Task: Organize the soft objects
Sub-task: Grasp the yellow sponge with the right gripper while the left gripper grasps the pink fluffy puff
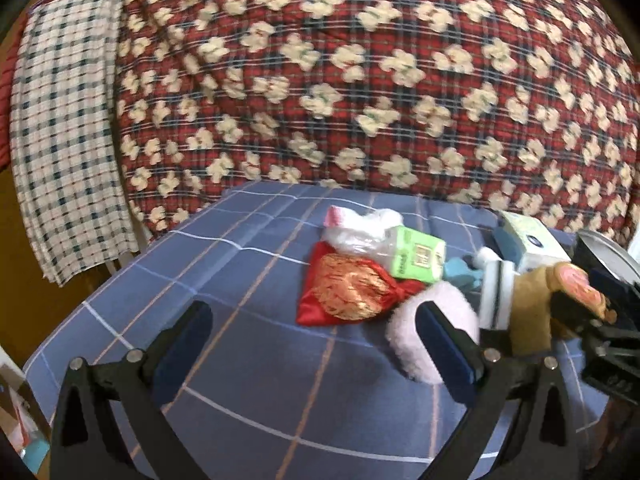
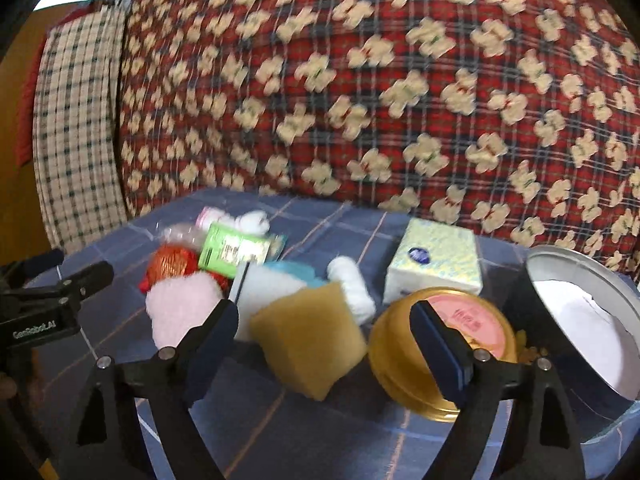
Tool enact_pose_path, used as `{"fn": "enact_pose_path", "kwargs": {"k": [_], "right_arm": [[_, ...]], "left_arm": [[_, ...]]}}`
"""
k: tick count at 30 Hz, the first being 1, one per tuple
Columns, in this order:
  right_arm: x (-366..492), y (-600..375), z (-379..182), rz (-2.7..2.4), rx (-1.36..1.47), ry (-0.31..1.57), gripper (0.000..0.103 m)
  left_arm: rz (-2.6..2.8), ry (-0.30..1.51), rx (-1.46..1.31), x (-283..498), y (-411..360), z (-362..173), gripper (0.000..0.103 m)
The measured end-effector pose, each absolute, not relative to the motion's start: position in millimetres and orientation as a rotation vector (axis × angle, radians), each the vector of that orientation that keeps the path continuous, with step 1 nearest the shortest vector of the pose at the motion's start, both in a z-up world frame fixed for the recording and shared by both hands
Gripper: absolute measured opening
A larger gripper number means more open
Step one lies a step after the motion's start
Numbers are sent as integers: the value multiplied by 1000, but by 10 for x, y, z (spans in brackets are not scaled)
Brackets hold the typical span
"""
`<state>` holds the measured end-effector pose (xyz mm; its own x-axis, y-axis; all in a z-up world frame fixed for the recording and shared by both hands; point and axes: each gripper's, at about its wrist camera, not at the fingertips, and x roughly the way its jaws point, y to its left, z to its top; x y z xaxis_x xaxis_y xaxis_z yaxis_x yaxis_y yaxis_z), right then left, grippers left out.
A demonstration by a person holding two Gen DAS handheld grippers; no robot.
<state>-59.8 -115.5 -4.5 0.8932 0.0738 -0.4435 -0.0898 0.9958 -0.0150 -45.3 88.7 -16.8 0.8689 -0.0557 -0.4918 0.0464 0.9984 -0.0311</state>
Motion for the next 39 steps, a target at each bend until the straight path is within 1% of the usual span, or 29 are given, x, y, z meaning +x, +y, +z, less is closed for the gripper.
{"fn": "enact_pose_path", "kwargs": {"k": [4, 6, 7, 8, 9, 10, 14, 16, 19, 21, 24, 26, 28, 29, 31, 33, 34, 37, 38, 39], "right_arm": [[-458, -1025, -113, 109, -101, 537, 89], [-370, -971, -177, 119, -139, 594, 76], [-325, -953, -209, 130, -147, 624, 61], [-281, -944, -242, 138, -151, 653, 56], [-230, -944, -283, 144, -153, 687, 55], [-191, -949, -308, 147, -152, 710, 53], [-238, -1020, -288, 163, -121, 694, 46], [-318, -1078, -232, 191, -83, 656, 46], [-529, -1204, -60, 256, -8, 535, 46], [-637, -1260, 38, 267, 17, 458, 46], [-714, -1300, 124, 217, 10, 377, 46], [-728, -1329, 145, 178, 9, 357, 46], [-723, -1381, 158, 168, 38, 353, 46], [-707, -1421, 165, 167, 53, 355, 46], [-687, -1482, 165, 157, 75, 355, 46], [-699, -1551, 169, 146, 90, 352, 46], [-698, -1569, 169, 143, 94, 350, 46], [-728, -1604, 179, 142, 106, 338, 46], [-755, -1612, 178, 138, 104, 328, 46], [-772, -1614, 181, 135, 100, 319, 46]], "left_arm": [[-128, 547, 40, -440, 721, -178, 103], [-138, 552, 54, -443, 679, -182, 103], [-144, 556, 57, -442, 669, -184, 103], [-149, 560, 58, -439, 664, -186, 103], [-158, 568, 58, -427, 654, -190, 103], [-169, 579, 58, -414, 642, -202, 103], [-219, 622, 42, -337, 576, -241, 103], [-238, 639, 46, -300, 515, -262, 103], [-263, 655, 65, -248, 395, -278, 102], [-272, 663, 82, -202, 298, -284, 100], [-287, 701, 96, -109, 187, -319, 93], [-312, 757, 87, -21, 121, -376, 78], [-305, 814, 73, 67, 98, -442, 76], [-303, 829, 54, 100, 113, -461, 68], [-323, 852, -2, 135, 172, -496, 58], [-356, 860, -64, 134, 235, -500, 45], [-369, 858, -82, 115, 244, -502, 35], [-380, 829, -117, 34, 292, -466, 27], [-383, 803, -128, -2, 315, -428, 23], [-384, 778, -138, -23, 343, -386, 23]]}}
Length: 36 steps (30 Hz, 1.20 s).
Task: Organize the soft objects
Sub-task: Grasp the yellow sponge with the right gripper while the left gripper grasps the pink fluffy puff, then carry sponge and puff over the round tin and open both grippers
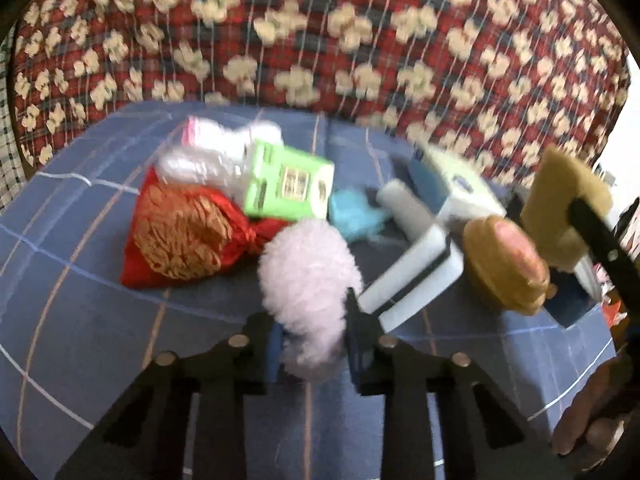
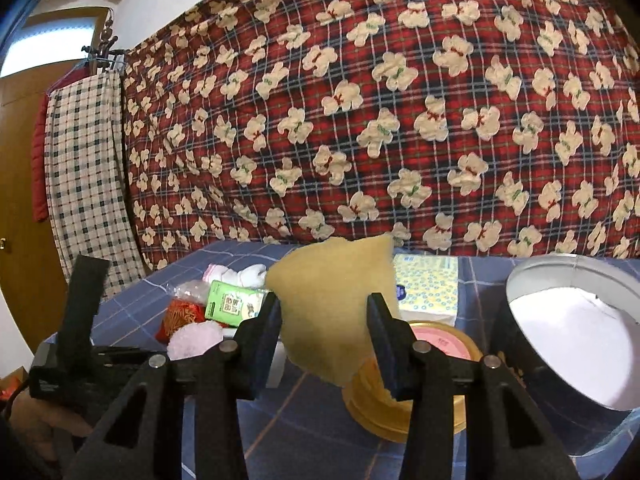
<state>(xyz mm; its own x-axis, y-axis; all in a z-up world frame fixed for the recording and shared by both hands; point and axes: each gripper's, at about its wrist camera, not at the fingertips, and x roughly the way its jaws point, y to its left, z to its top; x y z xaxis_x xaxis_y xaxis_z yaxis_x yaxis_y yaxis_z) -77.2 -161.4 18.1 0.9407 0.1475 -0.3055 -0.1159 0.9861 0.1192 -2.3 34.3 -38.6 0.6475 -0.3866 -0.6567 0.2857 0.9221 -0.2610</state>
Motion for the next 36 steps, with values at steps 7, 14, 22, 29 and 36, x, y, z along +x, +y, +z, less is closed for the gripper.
{"fn": "enact_pose_path", "kwargs": {"k": [7, 14, 22, 29, 36], "right_arm": [[-883, -1680, 244, 101, 94, 254, 46], [-1052, -1887, 329, 1, 97, 163, 46], [-1250, -2349, 391, -174, 76, 82, 46], [-1431, -3044, 363, -373, 83, 79, 46], [-1463, -3640, 296, -503, 78, 148, 46]], "left_arm": [[-355, 659, -131, -155, 394, -208, 21], [-334, 467, -124, -346, 382, 137, 21], [-443, 347, -90, -462, 17, 424, 21], [-588, 328, -58, -503, -682, 487, 21], [-739, 315, -7, -638, -1537, 525, 21]]}}
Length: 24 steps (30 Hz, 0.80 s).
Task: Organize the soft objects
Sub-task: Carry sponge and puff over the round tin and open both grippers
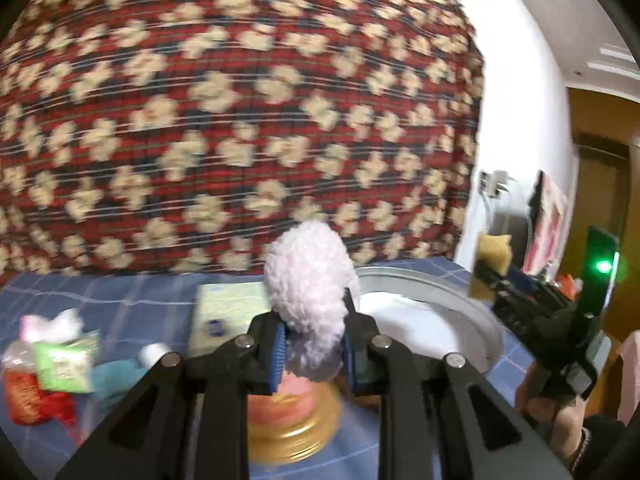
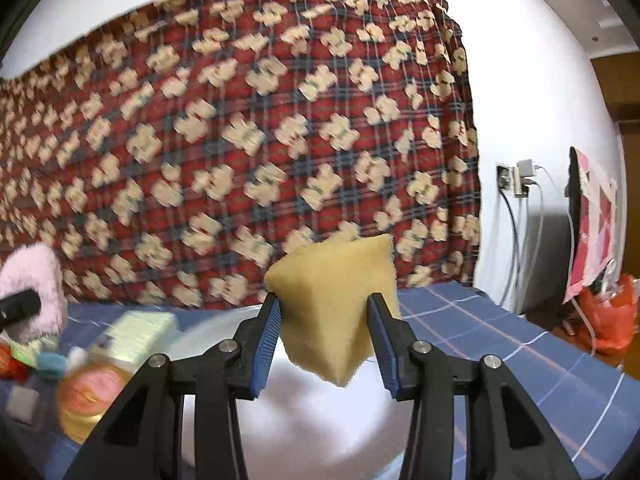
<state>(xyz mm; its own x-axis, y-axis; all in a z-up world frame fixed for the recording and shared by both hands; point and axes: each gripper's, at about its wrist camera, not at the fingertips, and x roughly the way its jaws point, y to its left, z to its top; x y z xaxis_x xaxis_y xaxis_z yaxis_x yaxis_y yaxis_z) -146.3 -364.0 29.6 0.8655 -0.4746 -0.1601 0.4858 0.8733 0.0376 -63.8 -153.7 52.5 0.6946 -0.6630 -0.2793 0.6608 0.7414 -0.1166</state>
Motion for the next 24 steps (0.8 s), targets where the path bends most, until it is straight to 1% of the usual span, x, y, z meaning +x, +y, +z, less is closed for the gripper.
{"fn": "enact_pose_path", "kwargs": {"k": [6, 11, 17, 24], "right_arm": [[-1398, -3875, 205, -541, 53, 228, 47], [-1355, -4023, 122, -555, 72, 291, 47], [-1282, -4149, 30, -500, 148, 361, 47], [-1225, -4083, -3, -482, 125, 382, 49]], "left_arm": [[-818, 350, 63, -700, -2259, 446, 21], [-842, 404, 102, -670, -2679, 304, 21], [-834, 466, 117, -597, -2831, 149, 21], [-814, 475, 150, -578, -2874, 68, 21]]}}
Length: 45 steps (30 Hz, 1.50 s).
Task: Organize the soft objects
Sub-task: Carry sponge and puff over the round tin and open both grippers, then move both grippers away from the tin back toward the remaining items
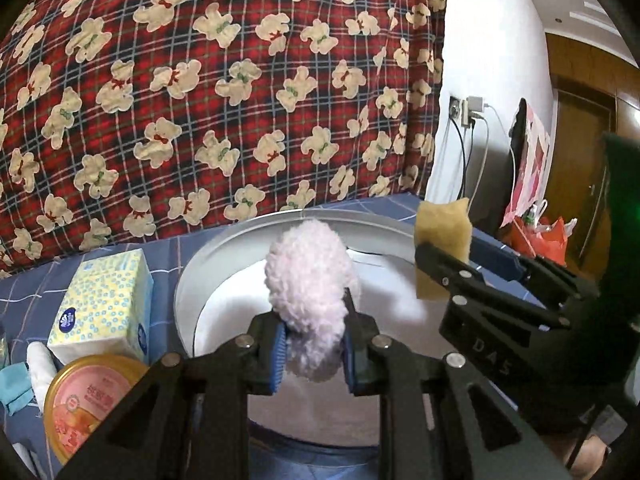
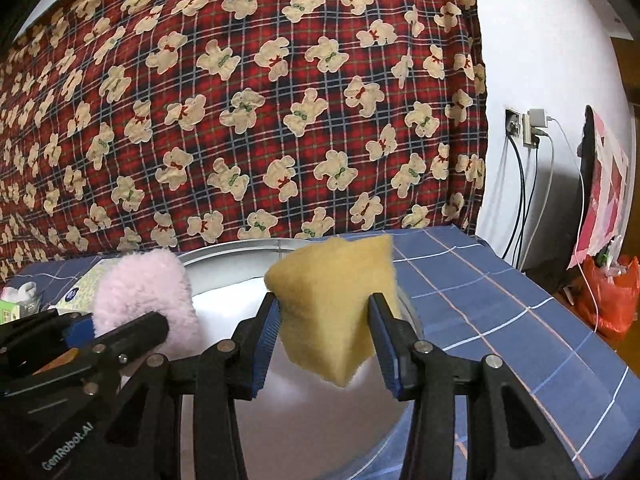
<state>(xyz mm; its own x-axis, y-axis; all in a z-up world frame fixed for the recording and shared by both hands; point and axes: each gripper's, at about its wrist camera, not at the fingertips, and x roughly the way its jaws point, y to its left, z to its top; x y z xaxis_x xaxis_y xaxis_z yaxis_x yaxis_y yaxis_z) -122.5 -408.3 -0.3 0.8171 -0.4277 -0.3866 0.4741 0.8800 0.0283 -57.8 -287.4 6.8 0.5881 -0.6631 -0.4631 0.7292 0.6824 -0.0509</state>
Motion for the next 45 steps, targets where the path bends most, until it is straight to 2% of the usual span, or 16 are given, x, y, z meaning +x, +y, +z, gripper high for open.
{"fn": "enact_pose_path", "kwargs": {"k": [1, 4, 6, 7, 8, 9, 10, 11, 16, 34, 45], "right_arm": [[-1219, -4078, -9, -476, 128, 385, 52], [-1196, -4091, -29, -431, 152, 407, 70], [-1191, -4102, -34, -418, 176, 415, 72], [-1203, -4108, -27, -423, 182, 408, 73], [-1233, -4122, -8, -427, 191, 390, 79], [-1278, -4148, 15, -435, 209, 366, 85], [-1315, -4177, 34, -439, 227, 345, 93], [-1369, -4216, 58, -433, 257, 314, 94], [-1582, -4272, 143, -472, 315, 174, 94], [-1587, -3915, 181, -567, 115, 120, 94], [-1723, -3888, 156, -591, 188, 120, 94]], "left_arm": [[-812, 477, 149, -570, -2873, 65, 22], [-792, 479, 143, -546, -2852, 48, 27], [-780, 464, 150, -554, -2831, 48, 37], [-772, 453, 153, -566, -2816, 55, 49], [-754, 441, 145, -577, -2789, 69, 68], [-744, 432, 135, -585, -2764, 81, 80], [-731, 414, 116, -605, -2721, 99, 99], [-720, 395, 99, -625, -2681, 114, 103], [-674, 330, 119, -703, -2598, 152, 103], [-563, 288, 171, -756, -2316, 79, 103], [-524, 287, 144, -737, -2081, 84, 103]]}}
